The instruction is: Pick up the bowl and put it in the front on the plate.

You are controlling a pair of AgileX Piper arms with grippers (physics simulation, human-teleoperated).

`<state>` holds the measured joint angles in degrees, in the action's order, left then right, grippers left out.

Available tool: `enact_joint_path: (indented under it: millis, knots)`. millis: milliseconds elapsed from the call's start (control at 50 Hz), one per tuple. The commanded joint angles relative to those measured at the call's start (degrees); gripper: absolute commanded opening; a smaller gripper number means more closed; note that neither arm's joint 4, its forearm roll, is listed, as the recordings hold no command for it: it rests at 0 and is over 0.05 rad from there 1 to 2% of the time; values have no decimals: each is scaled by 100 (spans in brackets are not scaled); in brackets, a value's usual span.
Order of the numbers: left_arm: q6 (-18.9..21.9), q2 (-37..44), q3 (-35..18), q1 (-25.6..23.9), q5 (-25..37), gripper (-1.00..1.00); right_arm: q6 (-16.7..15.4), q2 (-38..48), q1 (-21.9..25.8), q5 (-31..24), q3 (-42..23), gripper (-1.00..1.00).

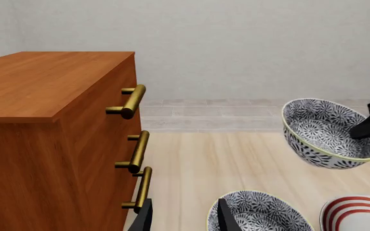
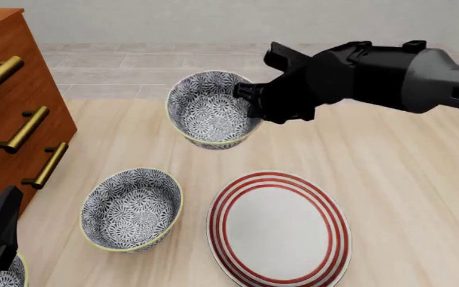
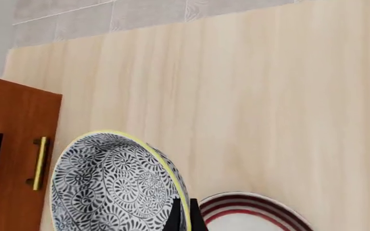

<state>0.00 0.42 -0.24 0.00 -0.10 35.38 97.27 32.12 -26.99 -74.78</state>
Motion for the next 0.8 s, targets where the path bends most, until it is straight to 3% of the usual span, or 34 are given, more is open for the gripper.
enact_joint_path:
  millis: [20, 440, 800]
  knots:
    - [0, 0, 0, 0, 0, 100, 199, -424, 49, 0, 533, -100]
    - [0, 0, 0, 0, 0, 100, 298, -1128, -78, 3, 1250, -100]
    - [0, 0, 0, 0, 0, 100, 510, -2092, -195, 294, 2395, -100]
